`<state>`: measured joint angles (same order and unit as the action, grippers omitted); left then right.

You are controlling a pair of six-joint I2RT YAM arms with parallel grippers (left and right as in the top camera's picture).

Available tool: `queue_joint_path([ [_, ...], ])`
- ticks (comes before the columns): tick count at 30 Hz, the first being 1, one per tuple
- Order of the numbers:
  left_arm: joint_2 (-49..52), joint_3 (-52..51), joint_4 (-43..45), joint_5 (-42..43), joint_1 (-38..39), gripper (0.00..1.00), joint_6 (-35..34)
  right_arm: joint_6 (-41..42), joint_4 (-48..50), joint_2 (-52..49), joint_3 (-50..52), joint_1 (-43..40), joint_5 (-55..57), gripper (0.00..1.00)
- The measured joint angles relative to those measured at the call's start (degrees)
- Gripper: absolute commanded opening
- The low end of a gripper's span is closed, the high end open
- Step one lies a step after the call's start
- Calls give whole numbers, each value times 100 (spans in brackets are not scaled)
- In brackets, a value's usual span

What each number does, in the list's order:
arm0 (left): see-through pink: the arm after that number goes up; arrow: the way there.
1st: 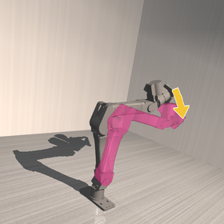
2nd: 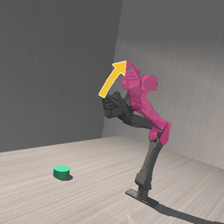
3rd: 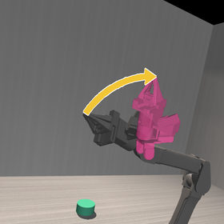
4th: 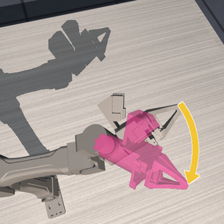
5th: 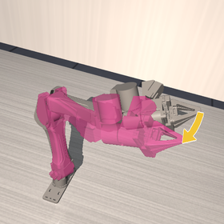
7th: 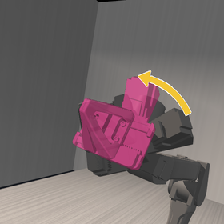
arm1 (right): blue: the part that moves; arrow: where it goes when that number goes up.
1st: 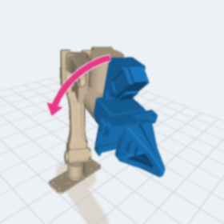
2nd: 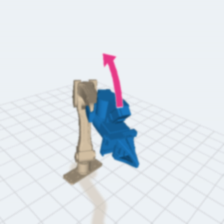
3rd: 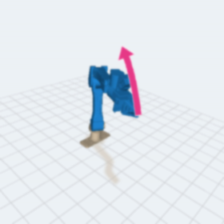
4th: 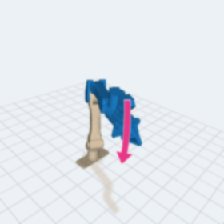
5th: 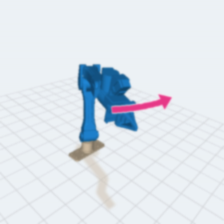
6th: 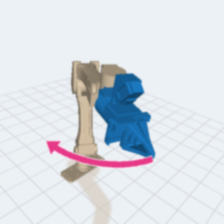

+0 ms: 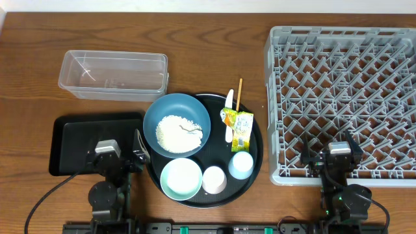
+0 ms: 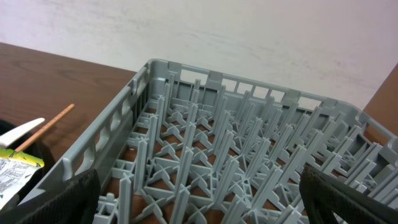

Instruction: Sort waste into correct bins and load items into the dishwasher rack

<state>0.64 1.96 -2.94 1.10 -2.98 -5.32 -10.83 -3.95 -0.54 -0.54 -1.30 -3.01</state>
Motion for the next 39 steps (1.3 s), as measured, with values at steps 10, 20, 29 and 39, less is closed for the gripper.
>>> queue_joint_path([
  [10, 269, 162, -319, -2, 0, 98, -387, 697, -87, -87, -103, -2, 238, 99],
  [20, 2645, 1801, -623, -2, 0, 98, -391, 1189, -763, -1823, -1781, -2, 304, 99],
  [29, 5222, 4030, -2282, -2, 256, 98, -391, 1241, -2601, -4868, -4398, 0, 304, 99],
  [39, 6483, 5355, -4162, 28, 654, 98, -444, 1233, -3268, -6688, -5705, 0, 293, 99],
])
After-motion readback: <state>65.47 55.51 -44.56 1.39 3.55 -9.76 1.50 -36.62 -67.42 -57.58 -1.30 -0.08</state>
